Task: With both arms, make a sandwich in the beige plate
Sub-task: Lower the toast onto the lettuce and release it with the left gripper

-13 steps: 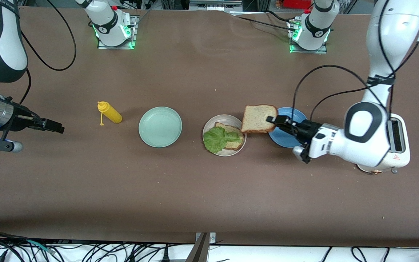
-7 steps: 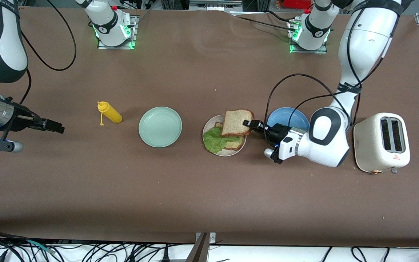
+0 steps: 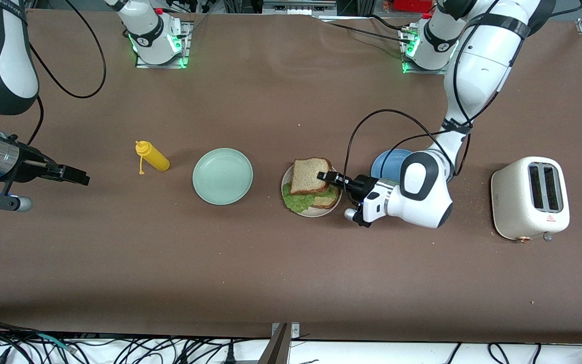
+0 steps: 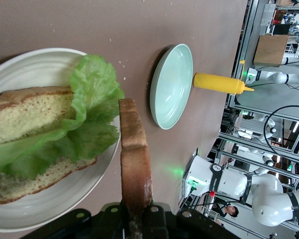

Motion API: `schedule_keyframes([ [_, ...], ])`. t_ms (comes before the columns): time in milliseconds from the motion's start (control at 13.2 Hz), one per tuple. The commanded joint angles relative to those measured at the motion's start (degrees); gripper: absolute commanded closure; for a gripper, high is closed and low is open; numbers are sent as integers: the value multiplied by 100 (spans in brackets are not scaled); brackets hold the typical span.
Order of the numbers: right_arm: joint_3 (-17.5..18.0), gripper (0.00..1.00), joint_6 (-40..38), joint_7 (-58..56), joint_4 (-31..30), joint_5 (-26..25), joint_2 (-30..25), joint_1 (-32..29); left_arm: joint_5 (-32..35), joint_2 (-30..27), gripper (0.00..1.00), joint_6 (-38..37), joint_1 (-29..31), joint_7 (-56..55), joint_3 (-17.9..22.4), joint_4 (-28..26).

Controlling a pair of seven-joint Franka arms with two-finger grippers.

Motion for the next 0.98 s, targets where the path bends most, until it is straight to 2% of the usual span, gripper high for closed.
schedule_keyframes([
  [0,11,1,16,-29,-112,-35,-90,-16,-192,69,100,52,-48,47,74,-25],
  [76,11,1,16,-30,-112,-35,-90,-16,-201,121,84,79,-39,64,74,-43],
  [227,11,1,7,-21,-120,-35,-90,-16,-149,130,27,88,5,56,100,-52],
  [379,11,1,7,-29,-120,-35,-90,-16,-131,113,0,210,22,-32,127,-60],
  [909,2,1,24,-56,-103,-96,-63,-16,133,-54,0,246,31,-59,627,-52],
])
